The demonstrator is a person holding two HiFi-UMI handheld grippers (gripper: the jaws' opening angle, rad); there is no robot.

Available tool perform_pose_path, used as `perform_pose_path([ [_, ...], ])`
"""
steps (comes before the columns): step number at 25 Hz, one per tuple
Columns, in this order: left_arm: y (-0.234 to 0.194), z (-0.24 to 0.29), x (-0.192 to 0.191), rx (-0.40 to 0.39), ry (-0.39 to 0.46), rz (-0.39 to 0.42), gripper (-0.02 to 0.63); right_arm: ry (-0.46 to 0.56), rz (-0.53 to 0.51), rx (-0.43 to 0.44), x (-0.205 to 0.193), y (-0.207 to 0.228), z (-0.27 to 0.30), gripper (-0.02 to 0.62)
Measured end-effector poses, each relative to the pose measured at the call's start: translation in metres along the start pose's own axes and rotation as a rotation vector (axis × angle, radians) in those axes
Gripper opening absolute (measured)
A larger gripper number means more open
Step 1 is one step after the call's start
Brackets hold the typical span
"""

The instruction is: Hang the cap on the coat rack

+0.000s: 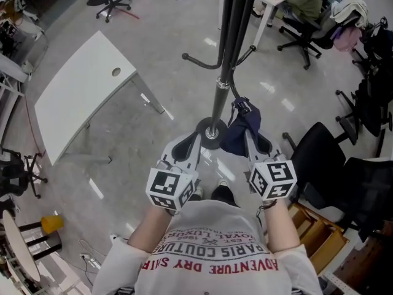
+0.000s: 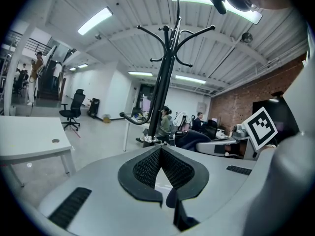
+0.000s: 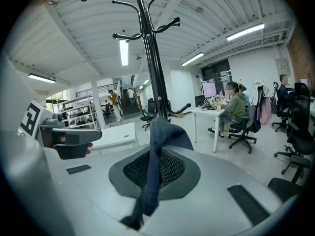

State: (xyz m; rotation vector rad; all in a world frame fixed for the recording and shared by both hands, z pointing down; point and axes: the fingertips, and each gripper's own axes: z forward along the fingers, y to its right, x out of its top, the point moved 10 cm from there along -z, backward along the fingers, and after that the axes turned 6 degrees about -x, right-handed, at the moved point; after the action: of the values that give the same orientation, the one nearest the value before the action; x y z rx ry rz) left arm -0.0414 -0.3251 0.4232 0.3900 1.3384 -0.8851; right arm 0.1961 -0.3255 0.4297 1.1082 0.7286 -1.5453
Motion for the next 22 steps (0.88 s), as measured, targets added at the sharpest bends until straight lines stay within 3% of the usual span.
perform_pose_path([
  [13,0.008,0.015,-0.01,-0.002,-0.03,-0.013,0.005,-0.1,0.015,-0.016,-0.026,0.028,0.046,0.018],
  [22,0.012,0.023,-0.017,-0.007,-0.033,-0.016,0.006,-0.127,-0.008,-0.024,-0.035,0.022,0.082,0.018],
])
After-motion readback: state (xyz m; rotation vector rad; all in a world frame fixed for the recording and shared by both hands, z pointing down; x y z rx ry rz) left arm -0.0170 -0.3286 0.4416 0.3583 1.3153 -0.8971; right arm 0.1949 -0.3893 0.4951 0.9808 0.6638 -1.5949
